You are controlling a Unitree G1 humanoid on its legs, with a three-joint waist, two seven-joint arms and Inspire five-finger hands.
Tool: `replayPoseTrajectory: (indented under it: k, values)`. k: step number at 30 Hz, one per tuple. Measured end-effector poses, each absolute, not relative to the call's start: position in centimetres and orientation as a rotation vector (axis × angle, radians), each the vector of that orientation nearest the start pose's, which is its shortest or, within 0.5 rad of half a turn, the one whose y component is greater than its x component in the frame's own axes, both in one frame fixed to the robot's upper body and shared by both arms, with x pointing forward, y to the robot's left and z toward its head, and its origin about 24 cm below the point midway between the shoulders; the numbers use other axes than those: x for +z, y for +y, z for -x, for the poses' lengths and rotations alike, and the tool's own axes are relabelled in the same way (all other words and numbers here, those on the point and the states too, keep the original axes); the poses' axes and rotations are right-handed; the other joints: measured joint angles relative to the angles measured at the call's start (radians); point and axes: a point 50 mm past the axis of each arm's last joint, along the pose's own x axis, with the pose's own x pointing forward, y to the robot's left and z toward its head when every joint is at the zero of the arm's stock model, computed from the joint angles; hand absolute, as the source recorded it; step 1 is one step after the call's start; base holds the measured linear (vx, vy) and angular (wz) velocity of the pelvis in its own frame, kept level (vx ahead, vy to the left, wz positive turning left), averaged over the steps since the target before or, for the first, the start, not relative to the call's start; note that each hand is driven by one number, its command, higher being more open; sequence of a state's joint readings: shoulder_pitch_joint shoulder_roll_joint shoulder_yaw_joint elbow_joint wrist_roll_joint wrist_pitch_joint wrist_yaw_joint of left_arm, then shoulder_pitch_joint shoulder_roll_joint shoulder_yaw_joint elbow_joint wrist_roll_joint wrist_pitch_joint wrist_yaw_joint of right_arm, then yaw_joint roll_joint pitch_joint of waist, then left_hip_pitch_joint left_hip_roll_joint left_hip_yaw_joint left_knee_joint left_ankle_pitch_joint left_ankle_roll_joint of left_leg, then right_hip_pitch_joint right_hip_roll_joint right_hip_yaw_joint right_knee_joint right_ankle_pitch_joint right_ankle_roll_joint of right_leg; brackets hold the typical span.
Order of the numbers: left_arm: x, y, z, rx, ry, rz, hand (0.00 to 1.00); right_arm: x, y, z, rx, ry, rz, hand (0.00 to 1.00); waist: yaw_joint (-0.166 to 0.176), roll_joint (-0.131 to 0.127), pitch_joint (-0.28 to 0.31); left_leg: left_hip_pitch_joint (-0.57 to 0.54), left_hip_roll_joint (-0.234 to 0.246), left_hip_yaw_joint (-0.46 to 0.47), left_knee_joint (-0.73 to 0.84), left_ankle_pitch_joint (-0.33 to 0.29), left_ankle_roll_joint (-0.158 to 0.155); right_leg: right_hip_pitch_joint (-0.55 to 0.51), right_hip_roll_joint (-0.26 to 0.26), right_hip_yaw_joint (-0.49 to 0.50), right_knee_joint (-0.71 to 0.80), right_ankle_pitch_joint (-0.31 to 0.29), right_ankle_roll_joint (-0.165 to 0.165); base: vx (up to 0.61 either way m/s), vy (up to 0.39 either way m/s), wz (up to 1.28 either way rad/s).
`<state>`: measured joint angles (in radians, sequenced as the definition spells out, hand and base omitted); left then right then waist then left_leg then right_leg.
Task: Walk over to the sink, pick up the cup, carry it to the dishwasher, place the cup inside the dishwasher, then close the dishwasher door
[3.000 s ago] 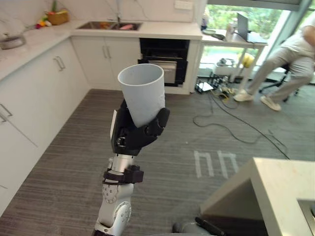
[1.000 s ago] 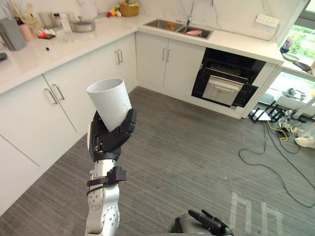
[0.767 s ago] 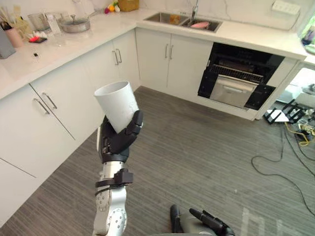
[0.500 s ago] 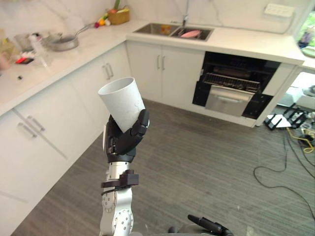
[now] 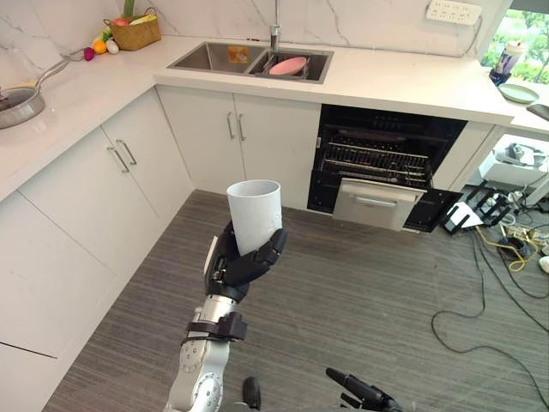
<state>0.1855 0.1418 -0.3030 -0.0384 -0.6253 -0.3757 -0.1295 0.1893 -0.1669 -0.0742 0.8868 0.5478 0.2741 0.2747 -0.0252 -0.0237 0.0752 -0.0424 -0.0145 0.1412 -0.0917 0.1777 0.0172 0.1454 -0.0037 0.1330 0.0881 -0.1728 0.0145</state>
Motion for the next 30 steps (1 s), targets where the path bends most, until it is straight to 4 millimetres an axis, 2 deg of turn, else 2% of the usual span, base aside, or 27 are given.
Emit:
replayPoseTrajectory:
  k: [6, 8, 9, 10, 11, 13, 14, 15, 16, 17, 18, 19, 20, 21, 22, 23, 25, 26, 27, 28, 29, 30]
  values:
    - [3.6, 12.7, -20.6, -0.217, -0.158, 0.532, 0.0, -15.7, -20.3, -7.0, -0.187, 1.168, -0.61, 1.0, 0.005, 0.001, 0.002, 0.014, -0.001, 0.004, 0.001, -0.002, 0.0, 0.016, -0.003, -0.008, -0.005, 0.0, 0.0, 0.0, -0.002, 0.01]
    - [3.4, 13.2, -20.4, -0.188, -0.153, 0.535, 0.0, -15.7, -20.3, -6.9, -0.186, 1.18, -0.605, 1.0, 0.012, 0.002, 0.004, 0.03, -0.004, 0.002, 0.005, -0.007, 0.001, 0.039, -0.01, -0.025, -0.02, -0.002, 0.004, -0.02, -0.022, 0.04]
    - [3.2, 13.8, -20.2, -0.157, -0.147, 0.538, 0.0, -15.7, -20.5, -6.8, -0.178, 1.194, -0.585, 1.0, 0.023, 0.003, 0.005, 0.04, -0.005, 0.004, 0.009, -0.014, 0.0, 0.049, -0.025, -0.071, -0.026, -0.013, 0.011, -0.06, -0.009, -0.1]
    - [3.0, 14.4, -20.0, -0.119, -0.141, 0.549, 0.0, -15.7, -20.8, -6.7, -0.172, 1.209, -0.562, 1.0, 0.041, 0.001, 0.006, 0.038, -0.007, 0.012, 0.03, -0.038, 0.0, 0.05, -0.072, -0.2, -0.02, -0.022, 0.017, -0.07, 0.01, -0.12]
    - [2.9, 14.7, -19.9, -0.102, -0.139, 0.557, 0.0, -15.7, -20.9, -6.6, -0.166, 1.214, -0.561, 1.0, 0.042, -0.003, 0.003, 0.028, -0.008, 0.015, 0.05, -0.056, 0.001, 0.049, -0.083, -0.231, -0.017, -0.022, 0.023, -0.04, 0.022, 0.05]
    - [3.1, 15.9, -19.8, -0.04, -0.145, 0.581, 0.0, -15.7, -21.1, -7.1, -0.13, 1.218, -0.537, 1.0, 0.044, -0.018, 0.01, -0.081, -0.006, 0.043, 0.272, -0.16, 0.015, 0.022, -0.111, -0.294, 0.054, -0.074, 0.039, 0.0, 0.018, 0.5]
    - [3.3, 16.0, -19.8, -0.037, -0.15, 0.588, 0.0, -15.7, -21.2, -7.1, -0.124, 1.221, -0.528, 1.0, 0.044, -0.02, 0.01, -0.104, -0.006, 0.063, 0.334, -0.193, 0.016, 0.022, -0.12, -0.309, 0.073, -0.087, 0.056, 0.04, 0.056, 0.78]
    - [3.7, 16.0, -19.8, -0.041, -0.156, 0.596, 0.0, -15.8, -21.3, -6.6, -0.123, 1.243, -0.515, 1.0, 0.053, -0.026, 0.006, -0.117, -0.023, 0.083, 0.422, -0.265, 0.021, 0.049, -0.139, -0.353, 0.103, -0.102, 0.075, 0.17, 0.09, 0.75]
    - [4.3, 15.8, -19.8, -0.033, -0.187, 0.619, 0.0, -15.7, -22.0, -7.0, -0.133, 1.229, -0.496, 1.0, 0.059, -0.009, 0.024, -0.084, -0.031, 0.076, 0.43, -0.321, 0.052, 0.01, -0.168, -0.392, 0.28, -0.13, 0.103, 0.18, 0.11, 0.68]
    - [4.4, 15.8, -19.8, -0.018, -0.196, 0.631, 0.0, -15.5, -22.2, -7.5, -0.133, 1.212, -0.489, 1.0, 0.061, -0.013, 0.028, -0.07, -0.039, 0.068, 0.429, -0.328, 0.05, -0.04, -0.198, -0.406, 0.412, -0.131, 0.103, 0.2, 0.138, 0.47]
    - [4.8, 15.9, -19.7, -0.003, -0.211, 0.639, 0.0, -15.2, -22.7, -8.1, -0.12, 1.188, -0.486, 1.0, 0.059, -0.023, 0.03, -0.038, -0.061, 0.055, 0.411, -0.34, 0.067, -0.117, -0.247, -0.423, 0.614, -0.085, 0.032, 0.17, 0.16, 0.56]
    - [5.2, 15.9, -19.8, -0.012, -0.224, 0.628, 0.0, -15.0, -22.9, -8.3, -0.108, 1.151, -0.507, 1.0, 0.051, -0.033, 0.033, 0.018, -0.075, 0.021, 0.38, -0.352, 0.085, -0.188, -0.272, -0.392, 0.81, 0.056, -0.024, 0.28, 0.177, 0.72]
    - [5.3, 15.9, -19.8, -0.01, -0.228, 0.622, 0.0, -15.0, -22.5, -8.7, -0.107, 1.114, -0.519, 1.0, 0.043, -0.02, 0.034, 0.061, -0.066, -0.011, 0.362, -0.358, 0.093, -0.243, -0.24, -0.329, 0.912, 0.039, 0.0, 0.29, 0.128, 0.72]
    - [5.3, 16.1, -19.9, 0.0, -0.233, 0.618, 0.0, -14.9, -22.3, -9.0, -0.104, 1.094, -0.522, 1.0, 0.037, -0.02, 0.034, 0.078, -0.062, -0.026, 0.353, -0.358, 0.085, -0.267, -0.218, -0.303, 0.919, 0.006, 0.004, 0.33, 0.091, 0.62]
    - [5.4, 16.2, -20.0, 0.02, -0.243, 0.622, 0.0, -14.9, -21.7, -9.4, -0.097, 1.06, -0.531, 1.0, 0.03, -0.02, 0.034, 0.102, -0.057, -0.047, 0.331, -0.36, 0.081, -0.316, -0.171, -0.266, 0.868, -0.048, 0.014, 0.26, 0.057, 0.47]
    - [5.5, 16.2, -20.1, 0.026, -0.246, 0.625, 0.0, -14.9, -21.6, -9.6, -0.094, 1.047, -0.533, 1.0, 0.026, -0.018, 0.033, 0.108, -0.056, -0.056, 0.319, -0.362, 0.079, -0.337, -0.153, -0.257, 0.818, -0.063, 0.018, 0.33, 0.055, 0.47]
    - [5.5, 16.2, -20.5, 0.035, -0.25, 0.628, 0.0, -14.7, -21.1, -10.3, -0.083, 1.013, -0.545, 1.0, 0.021, -0.014, 0.035, 0.146, -0.053, -0.079, 0.27, -0.367, 0.07, -0.4, -0.093, -0.253, 0.538, -0.08, 0.019, 0.43, 0.024, 0.3]
    - [5.4, 16.2, -20.6, 0.039, -0.246, 0.627, 0.0, -14.7, -20.9, -10.5, -0.082, 1.008, -0.551, 1.0, 0.017, -0.011, 0.037, 0.155, -0.046, -0.078, 0.266, -0.372, 0.061, -0.404, -0.074, -0.257, 0.463, -0.074, 0.015, 0.54, -0.018, 0.13]
    - [5.2, 16.3, -20.6, 0.051, -0.237, 0.625, 0.0, -14.6, -20.6, -10.9, -0.077, 1.004, -0.55, 1.0, 0.011, -0.006, 0.04, 0.184, -0.031, -0.078, 0.257, -0.387, 0.036, -0.404, -0.032, -0.262, 0.312, -0.021, 0.005, 0.47, -0.033, -0.04]
    - [5.1, 16.6, -20.6, 0.058, -0.234, 0.62, 0.0, -14.7, -20.2, -11.0, -0.062, 1.018, -0.536, 1.0, 0.011, -0.007, 0.041, 0.22, -0.019, -0.071, 0.242, -0.405, 0.01, -0.399, -0.002, -0.278, 0.174, 0.08, -0.006, 0.49, -0.056, -0.12]
    - [5.1, 16.7, -20.5, 0.063, -0.234, 0.617, 0.0, -14.7, -20.0, -11.0, -0.058, 1.025, -0.53, 1.0, 0.011, -0.008, 0.042, 0.24, -0.018, -0.068, 0.238, -0.419, -0.007, -0.396, 0.006, -0.289, 0.131, 0.143, -0.016, 0.52, -0.082, -0.2]
    - [5.0, 16.8, -20.3, 0.067, -0.23, 0.606, 0.0, -14.7, -20.0, -10.7, -0.063, 1.037, -0.525, 1.0, 0.006, -0.015, 0.038, 0.28, -0.025, -0.059, 0.239, -0.451, -0.021, -0.392, 0.001, -0.314, 0.113, 0.297, -0.056, 0.52, -0.1, -0.27]
